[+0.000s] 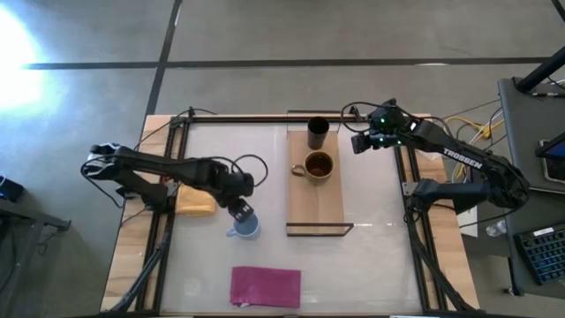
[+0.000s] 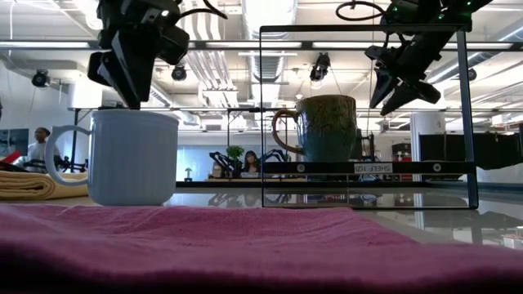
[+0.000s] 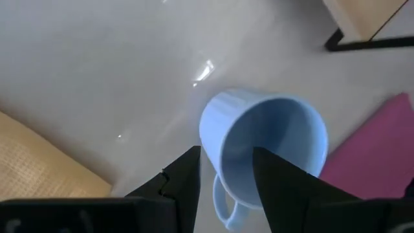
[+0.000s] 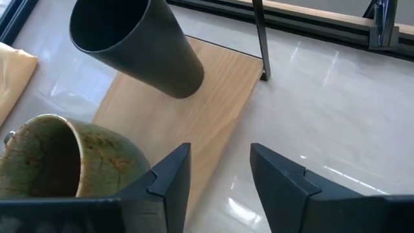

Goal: Stack small to large cups/mugs on shelf
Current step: Put the blue mug on the shelf

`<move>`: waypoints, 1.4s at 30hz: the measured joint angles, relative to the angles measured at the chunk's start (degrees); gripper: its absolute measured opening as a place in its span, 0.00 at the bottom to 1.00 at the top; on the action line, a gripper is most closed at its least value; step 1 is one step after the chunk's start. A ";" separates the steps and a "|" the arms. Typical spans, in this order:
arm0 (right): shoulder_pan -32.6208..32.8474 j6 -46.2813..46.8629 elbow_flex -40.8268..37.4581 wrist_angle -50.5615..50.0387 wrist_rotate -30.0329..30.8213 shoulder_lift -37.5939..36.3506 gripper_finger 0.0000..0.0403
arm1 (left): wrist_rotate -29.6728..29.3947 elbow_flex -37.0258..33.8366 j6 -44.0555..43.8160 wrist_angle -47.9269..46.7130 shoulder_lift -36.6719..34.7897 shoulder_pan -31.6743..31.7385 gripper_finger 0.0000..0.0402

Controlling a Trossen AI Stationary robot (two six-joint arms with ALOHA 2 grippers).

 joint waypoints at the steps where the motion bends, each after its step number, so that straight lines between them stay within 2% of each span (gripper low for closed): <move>1: 0.00 -0.24 -0.01 0.02 -0.01 0.00 0.38 | 0.21 0.05 -0.01 -0.02 0.69 -0.24 0.31; 9: 0.00 -1.18 -0.09 -0.83 -0.10 0.02 0.38 | 1.86 0.31 -0.46 0.11 4.93 -1.00 0.31; 24: 0.02 -2.95 -0.09 -2.89 -0.09 0.04 0.38 | 2.58 -0.30 0.05 3.75 7.71 -1.65 0.31; 42: 0.00 -3.35 -0.11 -3.17 -0.09 0.04 0.39 | 1.87 -1.88 5.39 4.93 8.04 -1.65 0.30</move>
